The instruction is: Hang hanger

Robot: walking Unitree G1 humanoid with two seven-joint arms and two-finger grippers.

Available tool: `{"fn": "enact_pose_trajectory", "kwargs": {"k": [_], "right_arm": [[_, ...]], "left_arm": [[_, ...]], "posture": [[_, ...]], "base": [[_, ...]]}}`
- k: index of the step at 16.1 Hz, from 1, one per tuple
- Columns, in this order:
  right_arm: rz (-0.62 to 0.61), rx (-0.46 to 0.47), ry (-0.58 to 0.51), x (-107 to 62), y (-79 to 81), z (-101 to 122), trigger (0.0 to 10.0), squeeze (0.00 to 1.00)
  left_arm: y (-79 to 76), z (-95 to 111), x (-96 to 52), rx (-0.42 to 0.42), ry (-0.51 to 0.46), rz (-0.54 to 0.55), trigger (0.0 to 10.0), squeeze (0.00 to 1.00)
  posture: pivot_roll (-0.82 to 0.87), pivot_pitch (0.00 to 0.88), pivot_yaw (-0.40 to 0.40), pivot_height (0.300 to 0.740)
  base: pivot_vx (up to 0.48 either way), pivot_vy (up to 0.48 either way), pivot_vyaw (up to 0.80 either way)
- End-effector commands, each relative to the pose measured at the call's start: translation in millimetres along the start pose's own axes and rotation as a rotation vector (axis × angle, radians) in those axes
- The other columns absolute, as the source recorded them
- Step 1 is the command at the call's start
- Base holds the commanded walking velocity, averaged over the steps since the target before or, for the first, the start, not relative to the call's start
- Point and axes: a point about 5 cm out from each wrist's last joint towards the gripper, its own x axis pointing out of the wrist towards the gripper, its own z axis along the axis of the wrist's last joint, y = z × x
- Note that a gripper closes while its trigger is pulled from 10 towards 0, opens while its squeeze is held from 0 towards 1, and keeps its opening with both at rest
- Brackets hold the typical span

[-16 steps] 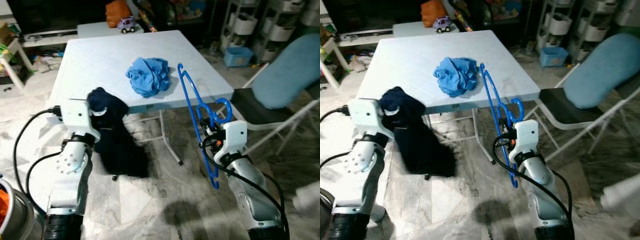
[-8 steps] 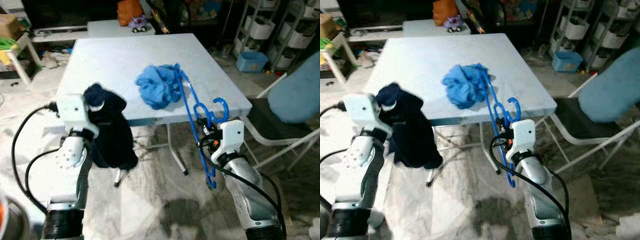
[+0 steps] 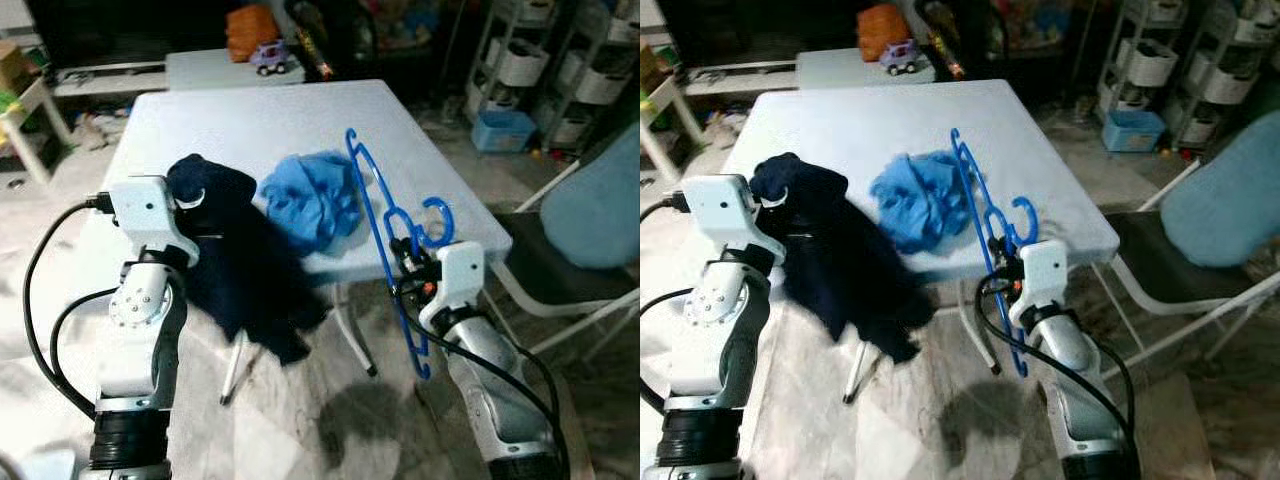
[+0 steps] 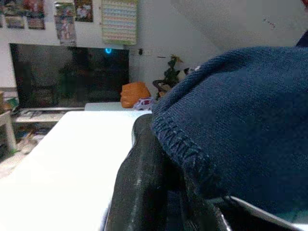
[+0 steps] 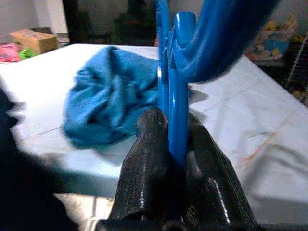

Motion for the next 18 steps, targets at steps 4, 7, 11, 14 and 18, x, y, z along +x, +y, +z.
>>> {"fn": "enact_pose_trajectory", "kwargs": {"k": [4, 7, 11, 14, 18], "right_arm": [[-0.023, -0.018, -0.012, -1.7, -6.6, 4, 10.0, 0.00], [-0.021, -0.018, -0.009, -1.3, -6.4, 3, 10.0, 0.00], [-0.015, -0.018, -0.005, -2.2, -5.4, 2, 10.0, 0.00], [-0.011, -0.028, -0.008, -3.1, -5.4, 3, 10.0, 0.00], [-0.007, -0.017, -0.012, -2.9, -1.6, 3, 10.0, 0.00]], "left_arm": [[-8.5, 17, 7.5, 0.008, -0.063, -0.013, 10.0, 0.00], [-3.7, 21, 12.8, 0.074, -0.094, 0.006, 10.0, 0.00], [1.9, 17, 16.0, 0.110, -0.065, 0.051, 10.0, 0.00], [3.6, 14, 19.5, 0.125, -0.062, 0.061, 10.0, 0.00], [12.4, 15, 31.6, 0.186, -0.055, 0.029, 10.0, 0.00]], "posture": [[-0.02, 0.013, -0.001, 0.740], [-0.02, 0.013, 0.002, 0.740], [-0.02, 0.012, 0.000, 0.740], [-0.03, 0.014, -0.001, 0.740], [-0.04, 0.019, 0.000, 0.740]], "base": [[0.400, 0.000, 0.00], [0.000, 0.000, 0.00], [0.000, 0.000, 0.00], [0.000, 0.000, 0.24], [0.000, 0.000, 0.35]]}}
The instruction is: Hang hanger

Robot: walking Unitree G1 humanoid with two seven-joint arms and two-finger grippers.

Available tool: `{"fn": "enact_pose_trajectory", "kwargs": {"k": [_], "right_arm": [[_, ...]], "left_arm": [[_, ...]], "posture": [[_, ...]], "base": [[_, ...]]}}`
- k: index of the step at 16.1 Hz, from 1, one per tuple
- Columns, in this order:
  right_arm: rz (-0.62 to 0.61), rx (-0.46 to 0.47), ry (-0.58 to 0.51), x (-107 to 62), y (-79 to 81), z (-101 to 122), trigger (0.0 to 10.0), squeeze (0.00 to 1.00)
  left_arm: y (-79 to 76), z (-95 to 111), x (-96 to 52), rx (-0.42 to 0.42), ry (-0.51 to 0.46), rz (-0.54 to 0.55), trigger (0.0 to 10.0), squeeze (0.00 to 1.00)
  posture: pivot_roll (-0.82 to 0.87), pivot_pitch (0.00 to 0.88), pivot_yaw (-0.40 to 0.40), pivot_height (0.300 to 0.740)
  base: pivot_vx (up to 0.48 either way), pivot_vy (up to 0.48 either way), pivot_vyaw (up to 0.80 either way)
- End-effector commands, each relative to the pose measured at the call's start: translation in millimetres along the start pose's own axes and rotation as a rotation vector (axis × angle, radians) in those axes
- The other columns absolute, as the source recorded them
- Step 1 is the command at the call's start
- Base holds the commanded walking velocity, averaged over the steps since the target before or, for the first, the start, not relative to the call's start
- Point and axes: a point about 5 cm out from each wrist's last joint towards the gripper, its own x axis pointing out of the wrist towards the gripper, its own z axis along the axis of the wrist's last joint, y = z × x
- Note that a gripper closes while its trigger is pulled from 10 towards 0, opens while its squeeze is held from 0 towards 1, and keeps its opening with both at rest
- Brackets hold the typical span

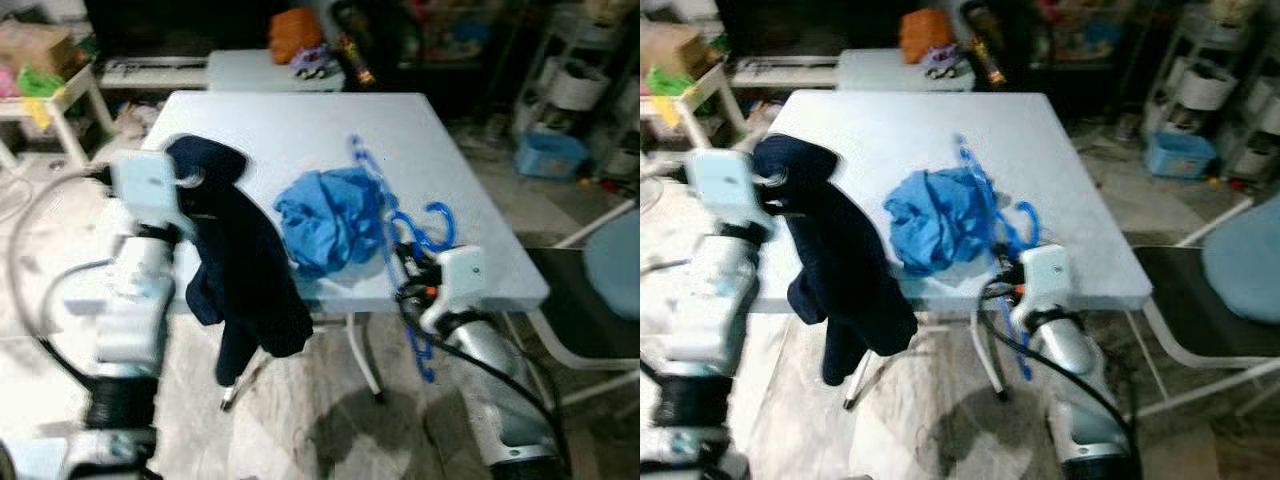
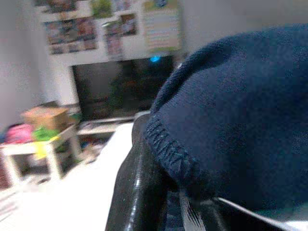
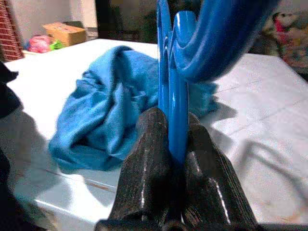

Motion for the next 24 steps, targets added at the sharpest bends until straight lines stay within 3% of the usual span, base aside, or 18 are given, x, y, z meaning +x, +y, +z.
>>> {"fn": "enact_pose_trajectory", "kwargs": {"k": [1, 2, 3, 7, 8, 9, 11, 13, 14, 16, 17, 18, 19, 20, 21, 22, 24], "right_arm": [[-0.022, -0.009, -0.027, -0.9, -5.9, 8, 10.0, 0.00], [-0.023, -0.010, -0.027, -0.9, -6.2, 8, 10.0, 0.00], [-0.027, -0.009, -0.029, -0.7, -7.3, 8, 10.0, 0.00], [-0.037, -0.009, -0.032, -1.4, -7.3, 9, 10.0, 0.00], [-0.045, -0.010, -0.027, -3.4, -8.1, 9, 10.0, 0.00], [-0.048, -0.011, -0.026, -4.2, -8.3, 9, 10.0, 0.00], [-0.069, -0.016, -0.031, -6.5, -10.8, 10, 10.0, 0.00], [-0.101, -0.019, -0.038, -8.4, -15.4, 12, 10.0, 0.00], [-0.108, -0.017, -0.038, -8.8, -15.9, 12, 10.0, 0.00], [-0.105, -0.011, -0.036, -8.5, -12.7, 10, 10.0, 0.00], [-0.093, -0.008, -0.030, -7.8, -9.1, 9, 10.0, 0.00], [-0.088, -0.008, -0.028, -7.6, -8.3, 9, 10.0, 0.00], [-0.078, -0.011, -0.021, -6.9, -8.6, 9, 10.0, 0.00], [-0.076, -0.013, -0.019, -6.7, -8.8, 9, 10.0, 0.00], [-0.066, -0.018, -0.013, -5.9, -9.9, 9, 10.0, 0.00], [-0.061, -0.019, -0.009, -4.9, -11.6, 9, 10.0, 0.00], [-0.051, -0.019, -0.002, -3.2, -11.3, 8, 10.0, 0.00]], "left_arm": [[-3.1, 10, 11.8, 0.016, -0.041, -0.026, 10.0, 0.00], [-2.2, 11, 14.5, 0.024, -0.043, -0.034, 10.0, 0.00], [2.8, 18, 36.1, 0.122, -0.052, -0.100, 10.0, 0.00], [18.4, 46, 86.1, 0.263, -0.013, -0.130, 10.0, 0.00], [18.7, 74, 101.2, 0.323, -0.063, -0.071, 10.0, 0.00], [18.4, 90, 106.6, 0.334, -0.112, -0.040, 10.0, 0.00], [15.4, 148, 116.5, 0.361, -0.308, 0.061, 10.0, 0.00], [-4.5, 191, 112.9, 0.512, -0.563, 0.081, 10.0, 0.00], [-12.9, 195, 111.3, 0.549, -0.621, 0.076, 10.0, 0.00], [-27.7, 162, 110.5, 0.566, -0.552, -0.010, 10.0, 0.00], [-28.0, 117, 108.9, 0.547, -0.387, -0.053, 10.0, 0.00], [-23.4, 88, 106.5, 0.541, -0.253, -0.062, 10.0, 0.00], [-6.8, 35, 96.0, 0.407, 0.026, -0.054, 10.0, 1.00], [-1.1, 20, 91.1, 0.380, 0.102, -0.046, 10.0, 1.00], [12.0, -10, 78.7, 0.304, 0.265, -0.032, 10.0, 1.00], [23.4, -22, 71.4, 0.223, 0.332, -0.018, 10.0, 1.00], [33.1, -19, 72.1, 0.191, 0.331, -0.022, 10.0, 1.00]], "posture": [[-0.04, 0.024, 0.002, 0.740], [-0.04, 0.024, 0.002, 0.740], [-0.04, 0.025, 0.004, 0.740], [-0.05, 0.032, 0.007, 0.740], [-0.07, 0.039, 0.008, 0.740], [-0.07, 0.039, 0.008, 0.740], [-0.09, 0.039, 0.011, 0.740], [-0.11, 0.040, 0.020, 0.740], [-0.11, 0.040, 0.022, 0.740], [-0.11, 0.040, 0.022, 0.740], [-0.11, 0.040, 0.022, 0.740], [-0.11, 0.043, 0.016, 0.740], [-0.10, 0.042, 0.007, 0.740], [-0.10, 0.042, 0.007, 0.740], [-0.10, 0.041, 0.000, 0.740], [-0.09, 0.038, -0.004, 0.740], [-0.08, 0.033, -0.004, 0.740]], "base": [[0.000, 0.000, 0.00], [0.000, 0.000, 0.00], [0.000, 0.000, 0.00], [0.000, 0.000, 0.00], [0.000, 0.000, 0.00], [0.000, 0.000, 0.00], [0.000, 0.000, 0.00], [0.000, 0.000, 0.00], [0.000, 0.000, 0.00], [0.000, 0.000, 0.00], [0.000, 0.000, 0.00], [0.000, 0.000, 0.00], [0.000, 0.000, 0.00], [0.000, 0.000, 0.00], [0.000, 0.000, 0.00], [0.000, 0.000, 0.00], [0.000, 0.000, 0.00]]}}
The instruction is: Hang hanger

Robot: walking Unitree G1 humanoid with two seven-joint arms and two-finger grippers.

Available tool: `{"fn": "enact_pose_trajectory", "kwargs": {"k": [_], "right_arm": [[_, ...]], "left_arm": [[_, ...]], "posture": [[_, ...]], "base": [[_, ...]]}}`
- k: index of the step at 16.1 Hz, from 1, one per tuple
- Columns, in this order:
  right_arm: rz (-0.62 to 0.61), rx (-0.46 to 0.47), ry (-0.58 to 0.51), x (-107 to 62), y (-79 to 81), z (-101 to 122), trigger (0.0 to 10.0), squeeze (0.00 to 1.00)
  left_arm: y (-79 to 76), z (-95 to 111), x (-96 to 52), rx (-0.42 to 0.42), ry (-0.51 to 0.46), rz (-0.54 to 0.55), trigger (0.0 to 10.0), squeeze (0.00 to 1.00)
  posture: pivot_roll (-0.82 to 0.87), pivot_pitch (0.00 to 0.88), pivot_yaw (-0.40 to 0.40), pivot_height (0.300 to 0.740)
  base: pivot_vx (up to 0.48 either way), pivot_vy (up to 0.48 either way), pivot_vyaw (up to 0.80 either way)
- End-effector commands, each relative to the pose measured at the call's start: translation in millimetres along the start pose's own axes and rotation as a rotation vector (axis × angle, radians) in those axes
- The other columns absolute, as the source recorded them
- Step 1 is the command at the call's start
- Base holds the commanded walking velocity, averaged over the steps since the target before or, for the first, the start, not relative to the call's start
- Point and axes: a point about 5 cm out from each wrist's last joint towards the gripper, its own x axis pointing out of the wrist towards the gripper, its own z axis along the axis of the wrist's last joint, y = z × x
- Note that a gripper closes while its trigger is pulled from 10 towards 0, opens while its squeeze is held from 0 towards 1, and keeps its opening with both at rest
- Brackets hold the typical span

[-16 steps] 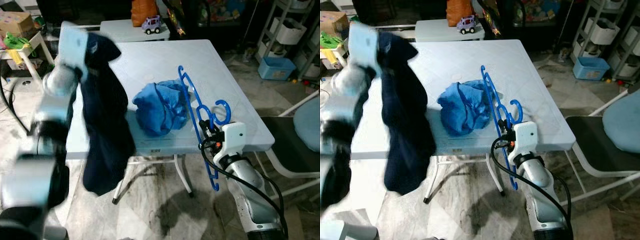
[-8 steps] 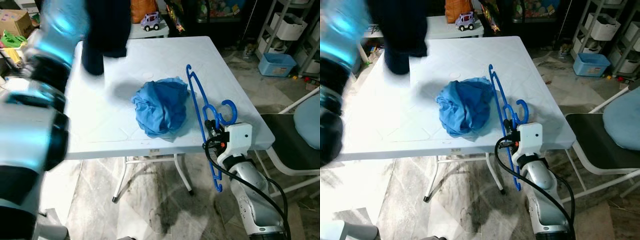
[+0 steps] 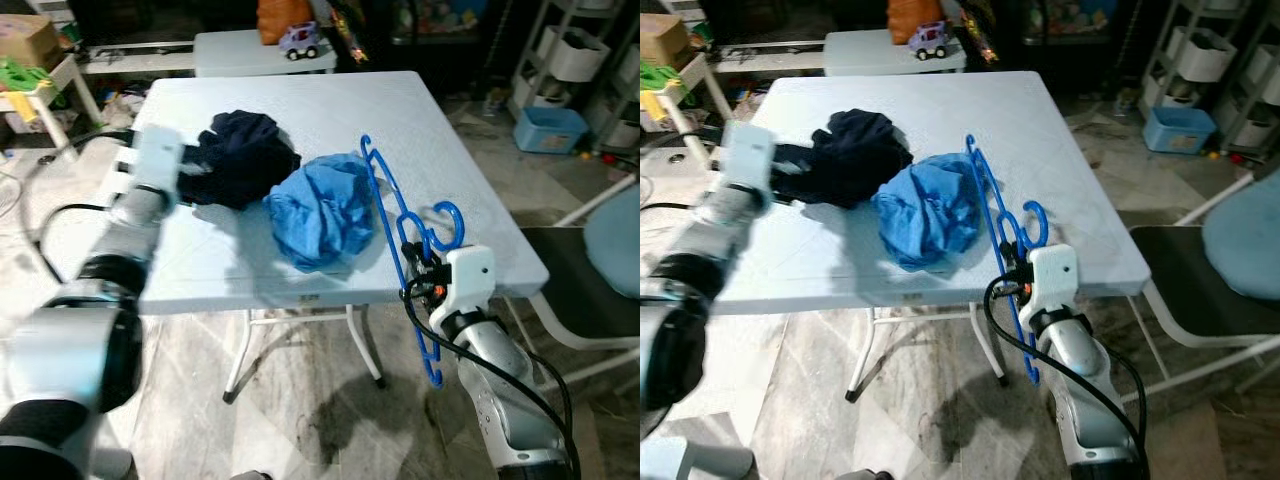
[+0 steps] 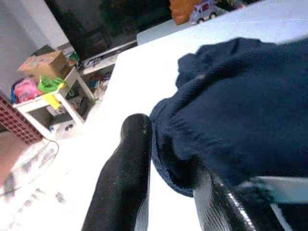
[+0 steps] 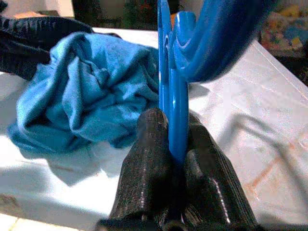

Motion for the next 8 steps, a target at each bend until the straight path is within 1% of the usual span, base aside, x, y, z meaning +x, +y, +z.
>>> {"fn": "enact_pose_trajectory", "kwargs": {"k": [1, 2, 3, 4, 5, 6, 7, 8], "right_arm": [[0.006, 0.000, -0.007, 1.7, 0.2, 3, 10.0, 0.00], [0.014, 0.002, -0.007, 2.7, 2.0, 3, 10.0, 0.00], [0.019, 0.004, -0.007, 3.6, 3.8, 2, 10.0, 0.00], [0.024, 0.007, -0.006, 4.4, 5.1, 2, 10.0, 0.00], [0.034, 0.012, -0.004, 5.5, 6.9, 1, 10.0, 0.00], [0.046, 0.010, 0.001, 6.5, 8.0, 0, 10.0, 0.00], [0.051, 0.008, 0.002, 7.1, 8.5, 0, 10.0, 0.00], [0.053, 0.008, 0.002, 8.0, 8.7, 0, 10.0, 0.00]], "left_arm": [[5.1, 13, 1.7, -0.034, -0.043, -0.013, 10.0, 1.00], [7.0, 15, 1.3, -0.039, -0.061, -0.026, 10.0, 1.00], [10.0, 15, 0.2, -0.062, -0.077, -0.034, 10.0, 1.00], [10.2, 11, -2.9, -0.034, -0.115, -0.049, 10.0, 1.00], [5.9, -1, -10.1, 0.021, -0.171, -0.094, 10.0, 1.00], [4.4, -15, -15.6, -0.024, -0.166, -0.115, 10.0, 1.00], [2.9, -26, -18.4, -0.081, -0.130, -0.124, 10.0, 1.00], [0.9, -39, -20.9, -0.196, -0.074, -0.117, 10.0, 1.00]], "posture": [[-0.07, 0.031, -0.003, 0.740], [-0.07, 0.028, -0.001, 0.740], [-0.06, 0.024, -0.001, 0.740], [-0.05, 0.022, -0.003, 0.740], [-0.04, 0.022, -0.006, 0.740], [-0.03, 0.024, -0.007, 0.740], [-0.03, 0.023, -0.008, 0.740], [-0.02, 0.023, -0.009, 0.740]], "base": [[0.000, 0.000, 0.00], [0.000, 0.000, 0.00], [0.000, 0.000, 0.00], [0.000, 0.000, 0.00], [0.000, 0.000, 0.00], [0.000, 0.000, 0.00], [0.000, 0.000, 0.00], [0.000, 0.000, 0.00]]}}
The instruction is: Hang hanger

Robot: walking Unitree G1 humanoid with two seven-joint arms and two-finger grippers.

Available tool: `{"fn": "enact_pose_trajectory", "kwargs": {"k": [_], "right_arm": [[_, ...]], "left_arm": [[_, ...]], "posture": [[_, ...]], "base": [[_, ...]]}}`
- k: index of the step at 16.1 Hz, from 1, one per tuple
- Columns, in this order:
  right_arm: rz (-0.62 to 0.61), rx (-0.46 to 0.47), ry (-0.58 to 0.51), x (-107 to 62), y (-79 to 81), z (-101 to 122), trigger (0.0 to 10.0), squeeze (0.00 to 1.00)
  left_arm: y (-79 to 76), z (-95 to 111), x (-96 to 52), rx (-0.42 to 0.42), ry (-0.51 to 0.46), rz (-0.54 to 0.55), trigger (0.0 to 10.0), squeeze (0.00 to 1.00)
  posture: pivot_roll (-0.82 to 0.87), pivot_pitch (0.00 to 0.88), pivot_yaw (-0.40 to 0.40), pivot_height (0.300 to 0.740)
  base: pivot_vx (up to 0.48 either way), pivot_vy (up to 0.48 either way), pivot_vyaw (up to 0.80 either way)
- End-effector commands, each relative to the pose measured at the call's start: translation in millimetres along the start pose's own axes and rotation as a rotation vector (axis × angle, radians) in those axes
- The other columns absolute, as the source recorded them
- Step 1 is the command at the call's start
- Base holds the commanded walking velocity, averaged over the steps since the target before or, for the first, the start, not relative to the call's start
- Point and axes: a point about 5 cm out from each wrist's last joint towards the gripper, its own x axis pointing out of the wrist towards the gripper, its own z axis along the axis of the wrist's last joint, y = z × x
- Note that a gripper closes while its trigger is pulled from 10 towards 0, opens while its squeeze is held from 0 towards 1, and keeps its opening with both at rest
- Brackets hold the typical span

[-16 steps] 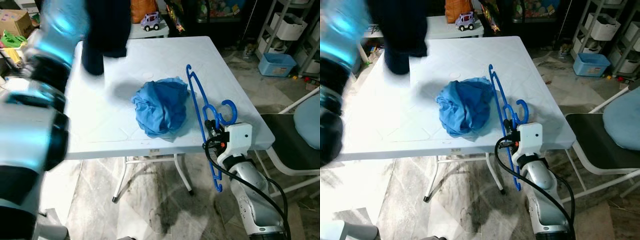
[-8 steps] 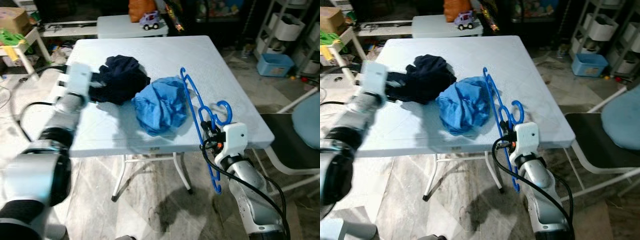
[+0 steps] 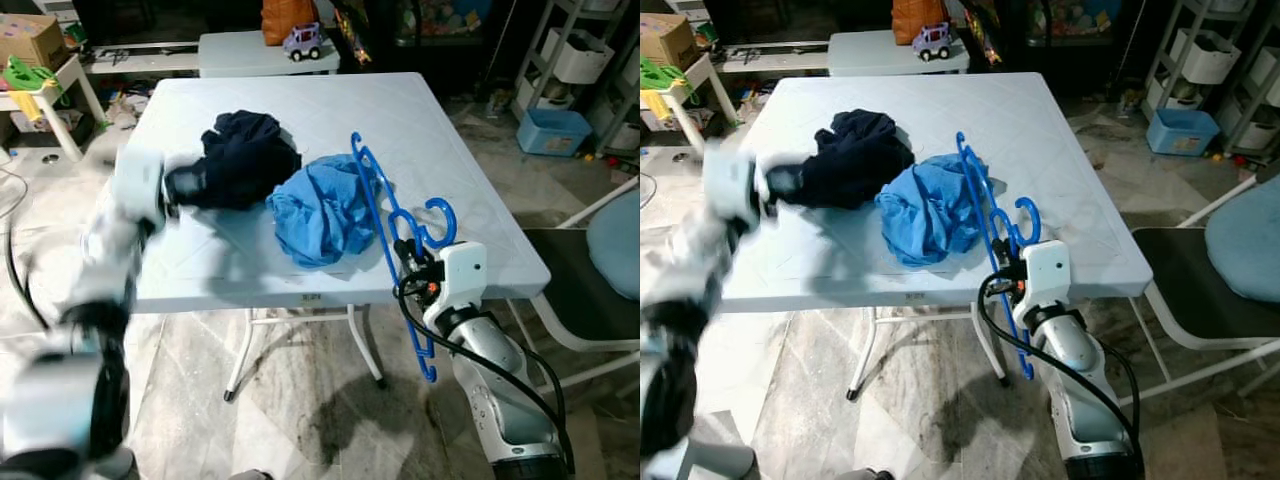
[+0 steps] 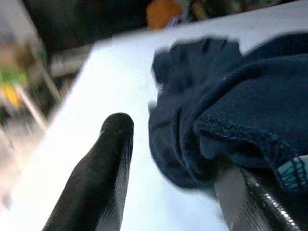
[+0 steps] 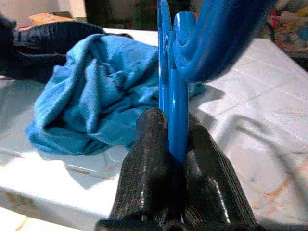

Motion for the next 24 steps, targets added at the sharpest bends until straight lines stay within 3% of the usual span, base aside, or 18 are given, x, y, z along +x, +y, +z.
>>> {"fn": "enact_pose_trajectory", "kwargs": {"k": [1, 5, 7, 10, 13, 14, 18, 21, 22, 23, 24], "right_arm": [[0.010, -0.005, -0.011, 3.5, 1.0, 3, 10.0, 0.00], [0.010, -0.001, -0.007, 1.8, 1.3, 1, 10.0, 0.00], [0.014, 0.002, -0.002, 1.4, 3.0, 0, 10.0, 0.00], [0.011, 0.002, -0.005, 1.9, 2.8, 0, 10.0, 0.00], [0.009, 0.003, 0.001, 0.3, 2.5, -1, 10.0, 0.00], [0.010, 0.003, 0.003, 0.1, 2.6, -2, 10.0, 0.00], [0.016, -0.003, -0.001, 1.5, 2.4, -1, 10.0, 0.00], [0.012, -0.005, -0.005, 0.7, 1.3, 0, 10.0, 0.00], [0.010, -0.005, -0.005, 0.5, 1.4, 0, 10.0, 0.00], [0.009, -0.003, -0.004, 0.6, 1.9, -1, 10.0, 0.00], [0.009, -0.002, -0.005, 1.1, 2.5, 0, 10.0, 0.00]], "left_arm": [[0.1, 4, -2.4, -0.084, -0.034, 0.007, 10.0, 1.00], [-18.9, 7, -20.7, -0.169, -0.178, -0.037, 10.0, 1.00], [-27.9, 5, -32.4, -0.190, -0.152, -0.058, 10.0, 1.00], [-38.0, 3, -55.7, -0.117, -0.200, -0.064, 10.0, 1.00], [-48.5, -40, -79.9, -0.067, 0.003, 0.010, 10.0, 1.00], [-49.2, -45, -86.3, -0.077, 0.011, 0.023, 10.0, 1.00], [-55.9, -11, -95.8, 0.020, -0.216, -0.002, 10.0, 1.00], [-65.8, -5, -96.2, 0.016, -0.213, 0.007, 10.0, 1.00], [-73.0, -4, -94.9, -0.001, -0.214, -0.036, 10.0, 1.00], [-82.0, -2, -92.9, -0.011, -0.217, -0.084, 10.0, 0.00], [-86.7, 0, -91.0, -0.013, -0.223, -0.097, 10.0, 0.00]], "posture": [[-0.02, 0.025, -0.008, 0.740], [-0.02, 0.031, -0.008, 0.740], [-0.02, 0.033, -0.006, 0.740], [-0.02, 0.037, -0.002, 0.740], [-0.02, 0.040, -0.001, 0.740], [-0.02, 0.040, -0.001, 0.740], [-0.01, 0.039, -0.012, 0.740], [-0.01, 0.040, -0.018, 0.740], [-0.01, 0.037, -0.018, 0.740], [-0.01, 0.034, -0.019, 0.740], [-0.01, 0.032, -0.017, 0.740]], "base": [[0.000, 0.000, 0.00], [0.000, 0.000, 0.00], [0.000, 0.000, 0.00], [0.000, 0.000, 0.00], [0.000, 0.000, 0.00], [0.000, 0.000, 0.00], [0.000, 0.000, 0.00], [0.000, 0.000, 0.00], [0.000, 0.000, 0.00], [0.000, 0.000, 0.00], [0.000, 0.000, 0.00]]}}
